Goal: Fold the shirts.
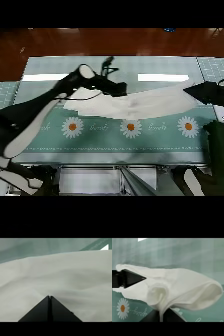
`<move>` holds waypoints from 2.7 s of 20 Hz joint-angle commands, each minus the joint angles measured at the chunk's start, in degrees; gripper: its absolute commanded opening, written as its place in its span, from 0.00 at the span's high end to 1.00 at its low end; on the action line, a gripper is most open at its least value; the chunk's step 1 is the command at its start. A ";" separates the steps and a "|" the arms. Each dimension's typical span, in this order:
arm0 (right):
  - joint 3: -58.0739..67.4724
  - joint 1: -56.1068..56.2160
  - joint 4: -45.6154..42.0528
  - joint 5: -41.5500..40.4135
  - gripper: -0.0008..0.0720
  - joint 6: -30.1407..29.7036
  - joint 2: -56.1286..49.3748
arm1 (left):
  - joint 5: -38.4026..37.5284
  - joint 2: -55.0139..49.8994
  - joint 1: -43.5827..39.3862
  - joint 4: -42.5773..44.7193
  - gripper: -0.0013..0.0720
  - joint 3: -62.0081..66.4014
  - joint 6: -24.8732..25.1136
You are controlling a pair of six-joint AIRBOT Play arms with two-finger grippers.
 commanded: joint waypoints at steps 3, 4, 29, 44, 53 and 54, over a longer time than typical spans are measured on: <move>-0.24 0.00 -0.13 2.25 0.96 2.64 6.03 | -5.68 -13.35 -13.22 0.61 0.94 15.65 -7.21; -0.28 -0.02 -0.15 1.90 0.96 2.64 6.01 | -6.01 -13.88 -15.17 0.61 0.94 15.82 -7.32; 24.61 51.39 3.43 -25.62 0.96 7.61 -40.89 | -9.75 51.10 28.04 23.89 0.94 -26.93 -5.38; 37.27 52.52 9.27 -22.40 0.42 6.91 -61.48 | -3.78 58.95 28.65 19.08 0.94 -47.06 -5.92; 25.90 25.86 -29.75 -1.40 0.43 15.50 -26.29 | -8.48 60.43 47.23 21.00 0.94 -32.61 -4.70; 19.17 23.39 -30.62 -3.61 0.43 15.74 -20.94 | -8.72 61.05 47.10 20.90 0.94 -32.92 -4.70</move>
